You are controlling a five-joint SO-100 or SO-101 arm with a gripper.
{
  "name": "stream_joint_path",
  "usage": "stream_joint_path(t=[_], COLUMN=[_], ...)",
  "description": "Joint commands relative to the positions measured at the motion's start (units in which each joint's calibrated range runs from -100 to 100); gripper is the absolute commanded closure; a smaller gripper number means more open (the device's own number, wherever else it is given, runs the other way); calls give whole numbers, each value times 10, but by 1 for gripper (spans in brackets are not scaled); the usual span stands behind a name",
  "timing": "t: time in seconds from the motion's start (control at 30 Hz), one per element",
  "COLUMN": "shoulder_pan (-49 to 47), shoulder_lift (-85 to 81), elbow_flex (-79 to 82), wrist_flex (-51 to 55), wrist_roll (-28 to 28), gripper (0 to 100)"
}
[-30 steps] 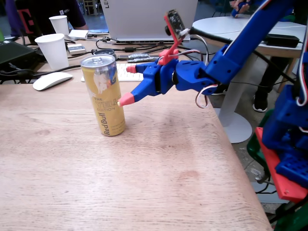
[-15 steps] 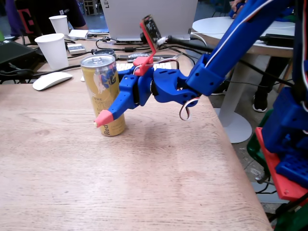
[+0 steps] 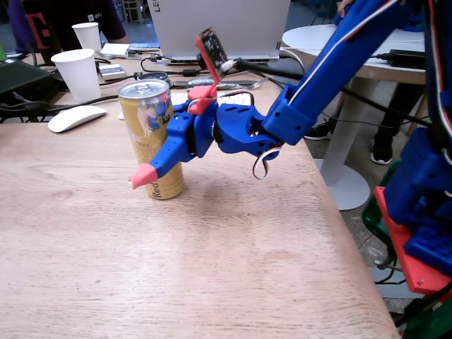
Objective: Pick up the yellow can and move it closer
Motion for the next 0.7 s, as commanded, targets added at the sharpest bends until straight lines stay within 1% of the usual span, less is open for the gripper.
stream_joint_path(t=[0.0,0.07,0.2,0.33,0.5,0.67], shoulder_pan=[-7,-7,-8,-8,-8,-8], shoulder_lift=[-5,-5,-5,-5,-5,-5], elbow_flex=[-27,-27,-27,-27,-27,-27], wrist_flex=[0,0,0,0,0,0], wrist_roll=[1,1,16,17,17,17], gripper=[20,21,31,34,47,54])
